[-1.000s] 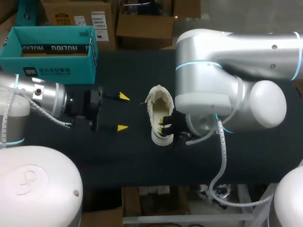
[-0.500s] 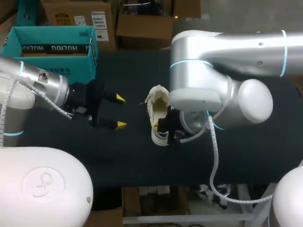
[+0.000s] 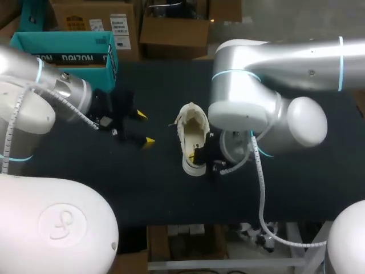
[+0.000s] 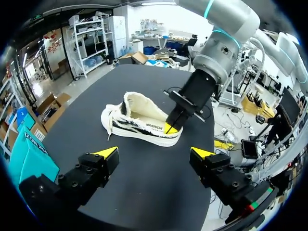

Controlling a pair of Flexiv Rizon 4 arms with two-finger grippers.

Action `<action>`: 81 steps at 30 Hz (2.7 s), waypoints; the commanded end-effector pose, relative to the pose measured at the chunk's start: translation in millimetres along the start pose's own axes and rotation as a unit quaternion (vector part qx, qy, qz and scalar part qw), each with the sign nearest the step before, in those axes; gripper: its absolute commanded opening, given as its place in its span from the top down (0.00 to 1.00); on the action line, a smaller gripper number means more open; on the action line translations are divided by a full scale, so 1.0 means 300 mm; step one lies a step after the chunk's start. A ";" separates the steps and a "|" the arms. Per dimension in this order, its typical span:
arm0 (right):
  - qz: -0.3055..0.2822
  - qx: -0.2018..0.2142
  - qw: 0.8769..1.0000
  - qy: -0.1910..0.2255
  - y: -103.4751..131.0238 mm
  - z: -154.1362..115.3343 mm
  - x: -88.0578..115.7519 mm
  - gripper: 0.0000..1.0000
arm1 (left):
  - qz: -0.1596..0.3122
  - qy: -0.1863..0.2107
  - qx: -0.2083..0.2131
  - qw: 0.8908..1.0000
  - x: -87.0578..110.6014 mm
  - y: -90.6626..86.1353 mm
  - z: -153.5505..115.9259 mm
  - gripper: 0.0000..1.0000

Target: Open the shoe tongue, take the insole out of the shoe, put the insole back into the shoe, and pack the shoe into the shoebox

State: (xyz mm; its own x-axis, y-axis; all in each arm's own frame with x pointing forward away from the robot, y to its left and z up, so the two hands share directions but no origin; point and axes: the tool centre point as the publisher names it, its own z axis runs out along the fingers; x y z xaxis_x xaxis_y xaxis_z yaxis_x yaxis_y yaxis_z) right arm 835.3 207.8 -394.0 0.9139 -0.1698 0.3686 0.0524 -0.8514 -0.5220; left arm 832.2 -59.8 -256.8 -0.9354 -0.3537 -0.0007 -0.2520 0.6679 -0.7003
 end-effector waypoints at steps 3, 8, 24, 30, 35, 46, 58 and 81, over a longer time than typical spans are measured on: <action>-0.005 0.010 1.000 -0.006 -0.010 0.008 0.007 1.00 | -0.190 -0.136 -0.082 0.969 -0.033 -0.001 -0.010 0.00; -0.035 0.028 0.999 0.016 -0.058 -0.086 0.032 1.00 | -0.202 -0.143 -0.084 0.965 -0.039 0.004 -0.016 0.00; -0.087 0.123 0.987 0.046 -0.077 -0.232 0.103 1.00 | -0.202 -0.143 -0.084 0.965 -0.039 0.004 -0.016 0.00; -0.098 0.156 0.982 0.042 -0.072 -0.246 0.123 1.00 | -0.202 -0.143 -0.084 0.965 -0.039 0.004 -0.016 0.00; -0.102 0.164 0.981 0.038 -0.071 -0.260 0.136 0.33 | -0.202 -0.143 -0.084 0.965 -0.039 0.004 -0.016 0.00; -0.129 0.246 0.960 0.035 -0.045 -0.344 0.169 0.00 | -0.202 -0.143 -0.084 0.965 -0.039 0.004 -0.016 0.00; -0.130 0.281 0.950 0.026 -0.026 -0.374 0.180 0.00 | -0.202 -0.143 -0.084 0.965 -0.039 0.004 -0.016 0.00; -0.176 0.361 0.916 -0.013 0.011 -0.459 0.217 0.00 | -0.312 -0.162 -0.092 0.932 -0.045 0.012 0.008 0.00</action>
State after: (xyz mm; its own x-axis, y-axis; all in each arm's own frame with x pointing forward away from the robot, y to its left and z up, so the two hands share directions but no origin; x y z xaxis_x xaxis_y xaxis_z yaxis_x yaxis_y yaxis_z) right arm 840.8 137.3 -272.1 0.7264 -0.1035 0.6794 0.3777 -0.7658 -0.5205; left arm 845.5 -49.2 -260.3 -0.4954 -0.8545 0.1565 -0.7847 0.3630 -0.5024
